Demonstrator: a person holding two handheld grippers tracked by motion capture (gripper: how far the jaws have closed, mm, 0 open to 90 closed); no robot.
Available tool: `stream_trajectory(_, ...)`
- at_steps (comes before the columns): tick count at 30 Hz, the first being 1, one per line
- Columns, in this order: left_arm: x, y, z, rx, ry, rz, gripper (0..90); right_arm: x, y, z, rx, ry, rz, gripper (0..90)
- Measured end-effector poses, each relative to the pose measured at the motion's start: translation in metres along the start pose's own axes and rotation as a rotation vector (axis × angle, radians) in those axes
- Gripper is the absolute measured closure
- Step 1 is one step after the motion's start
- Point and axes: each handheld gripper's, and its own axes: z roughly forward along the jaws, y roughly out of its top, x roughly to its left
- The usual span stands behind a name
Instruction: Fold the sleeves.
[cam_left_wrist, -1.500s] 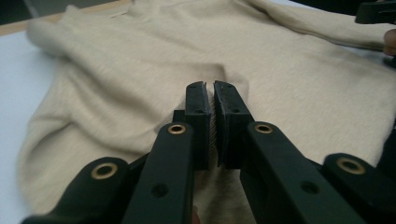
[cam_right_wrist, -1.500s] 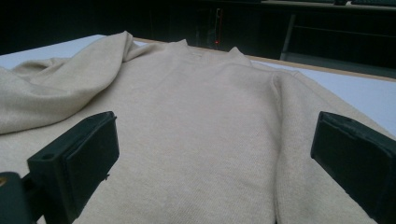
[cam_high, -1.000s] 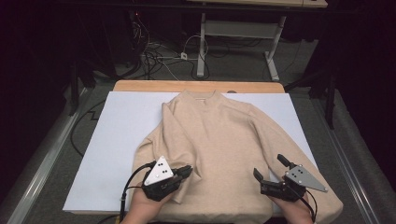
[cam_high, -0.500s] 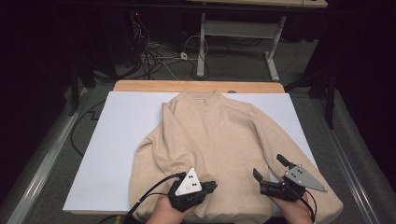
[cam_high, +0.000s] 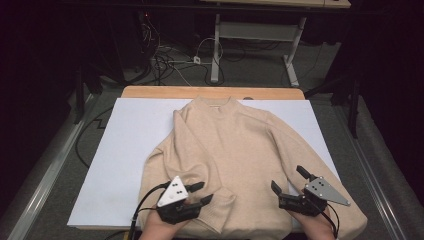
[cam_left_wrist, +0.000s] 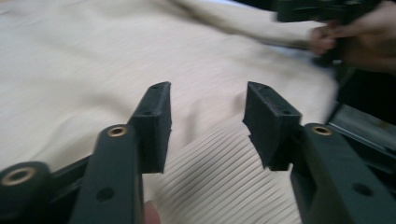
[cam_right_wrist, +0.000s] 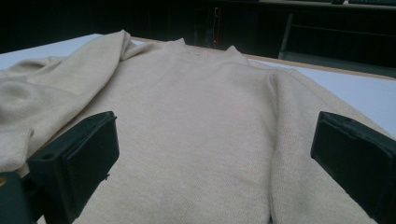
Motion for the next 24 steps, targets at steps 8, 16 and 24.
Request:
stream_trajectory(8, 0.011, -0.021, -0.008, 0.016, -0.008, -0.043, 43.7, 0.003, 0.000, 0.003, 0.010, 0.007, -0.007, 1.6)
stream_trajectory(16, 0.001, -0.011, 0.019, 0.108, -0.004, -0.013, 57.9, 0.008, -0.001, 0.005, 0.016, 0.012, -0.019, 1.6)
stream_trajectory(24, -0.004, -0.013, 0.029, 0.183, -0.001, 0.030, 87.4, 0.006, -0.002, 0.002, 0.016, 0.004, -0.018, 1.6)
